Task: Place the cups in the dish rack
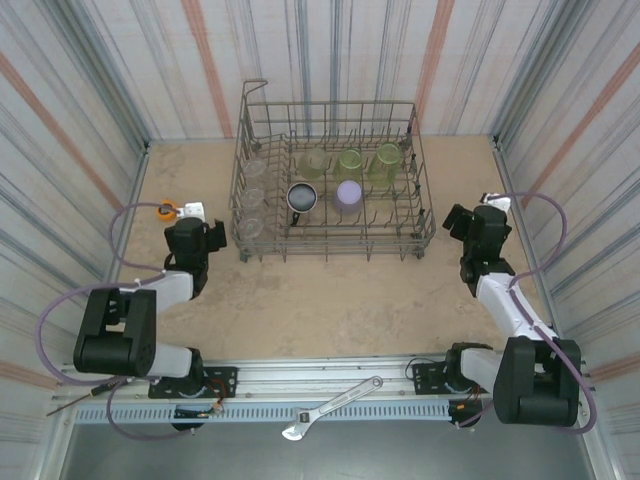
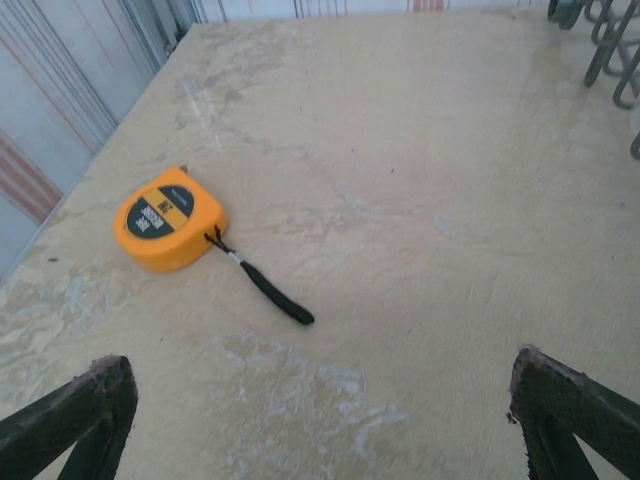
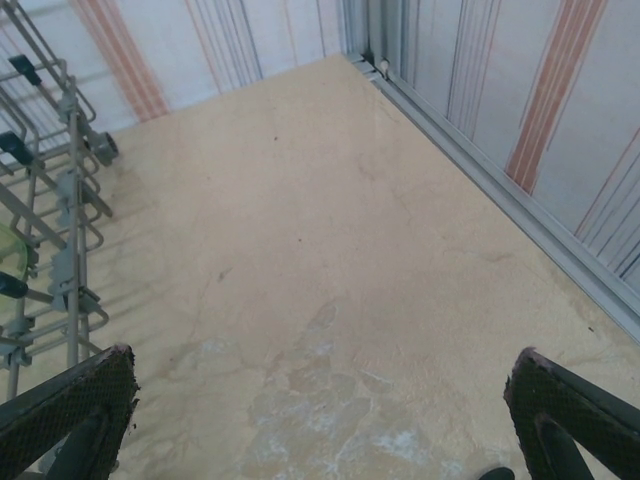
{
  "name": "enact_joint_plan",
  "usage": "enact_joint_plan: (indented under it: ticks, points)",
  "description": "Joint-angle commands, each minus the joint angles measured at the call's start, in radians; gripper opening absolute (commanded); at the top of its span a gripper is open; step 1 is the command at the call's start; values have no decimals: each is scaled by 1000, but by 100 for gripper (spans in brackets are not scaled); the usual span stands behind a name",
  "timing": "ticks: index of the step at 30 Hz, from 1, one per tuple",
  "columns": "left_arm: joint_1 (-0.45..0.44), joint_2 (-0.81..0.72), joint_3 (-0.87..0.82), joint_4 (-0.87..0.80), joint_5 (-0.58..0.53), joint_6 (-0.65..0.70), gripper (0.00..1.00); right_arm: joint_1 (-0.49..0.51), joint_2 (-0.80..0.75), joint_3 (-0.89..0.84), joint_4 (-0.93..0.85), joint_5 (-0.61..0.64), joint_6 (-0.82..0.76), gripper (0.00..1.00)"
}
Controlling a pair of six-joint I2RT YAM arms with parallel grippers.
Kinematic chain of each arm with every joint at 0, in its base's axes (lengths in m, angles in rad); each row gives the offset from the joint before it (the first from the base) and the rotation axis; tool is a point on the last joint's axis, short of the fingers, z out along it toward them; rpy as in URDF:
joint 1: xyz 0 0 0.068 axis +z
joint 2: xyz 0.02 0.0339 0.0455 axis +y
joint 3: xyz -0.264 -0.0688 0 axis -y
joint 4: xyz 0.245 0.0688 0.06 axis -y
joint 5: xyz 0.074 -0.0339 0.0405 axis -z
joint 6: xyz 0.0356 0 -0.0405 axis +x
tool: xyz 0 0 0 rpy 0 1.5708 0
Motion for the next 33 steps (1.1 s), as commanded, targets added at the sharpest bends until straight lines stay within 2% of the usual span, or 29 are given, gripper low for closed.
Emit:
enact_joint_plan:
  ticks: [1,5,16,18,20,21,22,24,26,33]
  points:
    - [-7,50,-31,151,23,35,99,-6,-17,-43,98,2,-48,99]
    - [-9,66,-1,116,50,49,99,-6,-1,-80,154,4,-36,99]
    - [12,70,-18,144,125,52,99,-8,108,-169,362,10,-35,99]
    - [24,82,-48,192,160,46,99,-10,126,-176,392,14,-42,99]
    - [22,142,-82,358,130,66,99,-13,137,-186,423,13,-49,99]
    - [19,106,-60,252,147,52,99,-14,143,-193,437,9,-50,99]
    - [20,101,-61,229,162,54,99,-15,144,-197,446,4,-48,99]
    - [13,126,-71,303,144,69,99,-17,155,-207,473,-10,-49,99]
    - [17,106,-62,242,154,57,99,-17,165,-218,507,-22,-49,99]
    - [19,109,-62,251,157,56,99,-13,226,-241,609,-76,-66,99]
